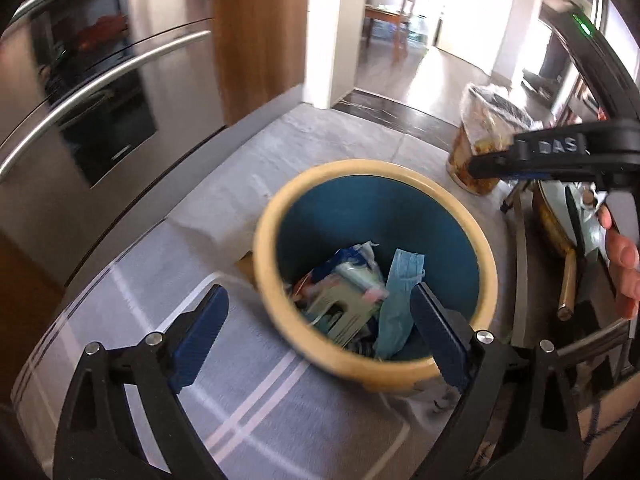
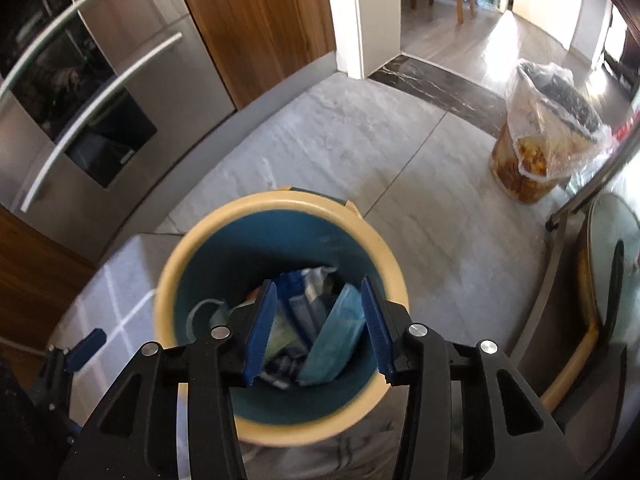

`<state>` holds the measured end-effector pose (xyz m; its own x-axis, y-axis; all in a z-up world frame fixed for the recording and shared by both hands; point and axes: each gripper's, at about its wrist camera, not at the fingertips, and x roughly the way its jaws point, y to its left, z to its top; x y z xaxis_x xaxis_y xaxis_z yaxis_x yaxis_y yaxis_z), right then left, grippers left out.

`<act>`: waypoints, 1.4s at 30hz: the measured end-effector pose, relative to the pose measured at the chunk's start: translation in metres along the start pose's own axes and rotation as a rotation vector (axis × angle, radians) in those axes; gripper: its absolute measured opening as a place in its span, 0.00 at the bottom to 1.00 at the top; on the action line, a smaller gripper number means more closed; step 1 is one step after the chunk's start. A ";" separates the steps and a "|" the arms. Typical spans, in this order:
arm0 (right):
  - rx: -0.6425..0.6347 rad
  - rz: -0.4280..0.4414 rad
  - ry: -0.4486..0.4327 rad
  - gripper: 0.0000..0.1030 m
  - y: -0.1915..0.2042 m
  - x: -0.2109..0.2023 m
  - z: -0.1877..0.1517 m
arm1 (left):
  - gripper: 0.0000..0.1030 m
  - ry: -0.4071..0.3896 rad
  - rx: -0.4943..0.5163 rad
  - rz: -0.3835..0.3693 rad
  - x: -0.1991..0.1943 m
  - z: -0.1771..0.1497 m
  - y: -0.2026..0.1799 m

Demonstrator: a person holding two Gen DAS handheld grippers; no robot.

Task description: Collect trash

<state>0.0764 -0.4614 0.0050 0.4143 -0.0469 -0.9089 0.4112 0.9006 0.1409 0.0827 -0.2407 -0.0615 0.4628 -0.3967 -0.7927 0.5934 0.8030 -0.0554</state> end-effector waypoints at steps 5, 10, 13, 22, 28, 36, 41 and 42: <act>-0.027 0.044 -0.055 0.45 0.017 -0.042 -0.027 | 0.88 -0.019 -0.010 0.048 -0.045 -0.011 0.016; -0.059 0.043 -0.086 0.45 0.032 -0.070 -0.064 | 0.88 -0.021 -0.073 0.047 -0.090 -0.033 0.028; -0.065 0.053 -0.098 0.58 0.040 -0.086 -0.094 | 0.89 -0.017 -0.065 0.074 -0.112 -0.049 0.028; -0.052 0.032 -0.134 0.95 0.053 -0.107 -0.155 | 0.95 -0.046 -0.084 0.095 -0.142 -0.079 0.031; -0.035 -0.061 -0.092 0.95 0.060 -0.086 -0.161 | 0.95 -0.072 -0.137 0.114 -0.129 -0.086 0.044; 0.010 -0.105 -0.126 0.95 0.058 -0.085 -0.158 | 0.95 -0.080 -0.147 0.100 -0.130 -0.089 0.045; -0.003 -0.111 -0.121 0.95 0.061 -0.083 -0.158 | 0.95 -0.085 -0.095 0.133 -0.130 -0.090 0.038; -0.005 -0.113 -0.123 0.95 0.061 -0.083 -0.158 | 0.95 -0.090 -0.087 0.138 -0.131 -0.090 0.036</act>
<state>-0.0616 -0.3341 0.0270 0.4621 -0.2001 -0.8640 0.4566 0.8888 0.0384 -0.0154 -0.1195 -0.0146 0.5954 -0.3147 -0.7392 0.4622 0.8867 -0.0052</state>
